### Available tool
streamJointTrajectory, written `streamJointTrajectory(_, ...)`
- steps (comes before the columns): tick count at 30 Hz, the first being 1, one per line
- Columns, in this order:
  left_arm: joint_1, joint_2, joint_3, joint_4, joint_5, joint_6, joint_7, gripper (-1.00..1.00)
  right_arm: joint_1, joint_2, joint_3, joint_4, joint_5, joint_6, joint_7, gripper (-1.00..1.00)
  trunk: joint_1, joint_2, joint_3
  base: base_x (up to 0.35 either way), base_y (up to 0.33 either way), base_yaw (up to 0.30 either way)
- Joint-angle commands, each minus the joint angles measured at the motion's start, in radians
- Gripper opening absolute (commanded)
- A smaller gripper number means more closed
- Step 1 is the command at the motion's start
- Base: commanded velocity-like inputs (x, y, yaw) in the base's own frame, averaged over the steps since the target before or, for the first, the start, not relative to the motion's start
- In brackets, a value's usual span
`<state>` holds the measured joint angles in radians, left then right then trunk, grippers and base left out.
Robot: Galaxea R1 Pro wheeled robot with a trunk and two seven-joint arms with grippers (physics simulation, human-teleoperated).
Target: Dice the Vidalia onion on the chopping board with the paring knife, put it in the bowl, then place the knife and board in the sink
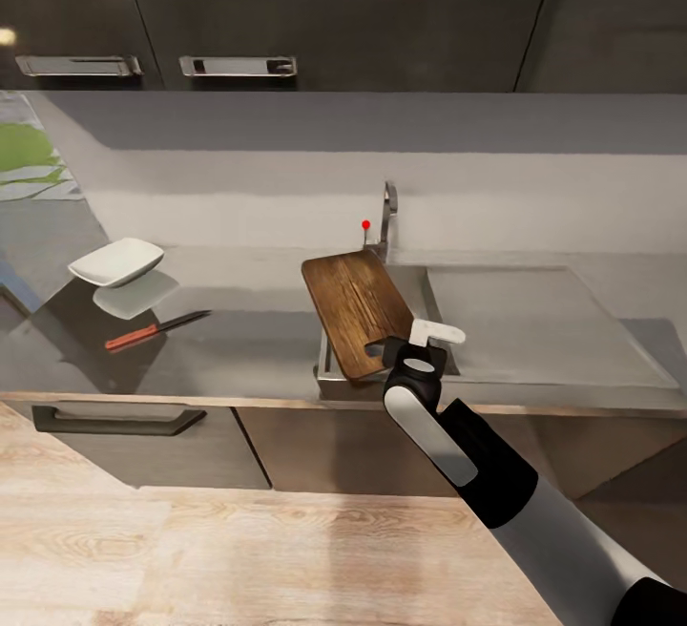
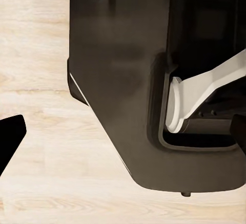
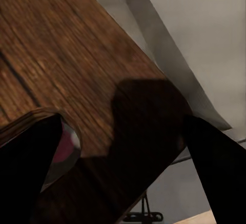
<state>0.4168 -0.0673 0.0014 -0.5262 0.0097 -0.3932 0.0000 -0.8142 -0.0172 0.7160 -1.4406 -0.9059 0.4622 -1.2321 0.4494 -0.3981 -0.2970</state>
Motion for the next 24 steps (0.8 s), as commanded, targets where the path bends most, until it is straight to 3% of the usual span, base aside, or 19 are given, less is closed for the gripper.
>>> streamJointTrajectory(1,0.0,0.0,0.0,-0.002,0.001,-0.001,0.0,1.0,-0.002,-0.001,0.002,-0.001,-0.004,0.01,-0.007,-1.0,0.001,-0.002,-0.002,0.0,0.0,0.021)
streamJointTrajectory(15,0.0,0.0,0.0,-0.001,0.001,-0.001,0.0,1.0,-0.002,-0.015,0.002,-0.001,-0.004,0.01,-0.005,-1.0,0.001,-0.002,-0.002,0.0,0.006,0.001)
streamJointTrajectory(24,0.0,0.0,0.0,0.0,0.001,-0.001,0.0,1.0,-0.002,-0.02,0.002,-0.001,-0.004,0.009,-0.004,-1.0,0.001,-0.002,-0.002,0.071,0.203,0.0)
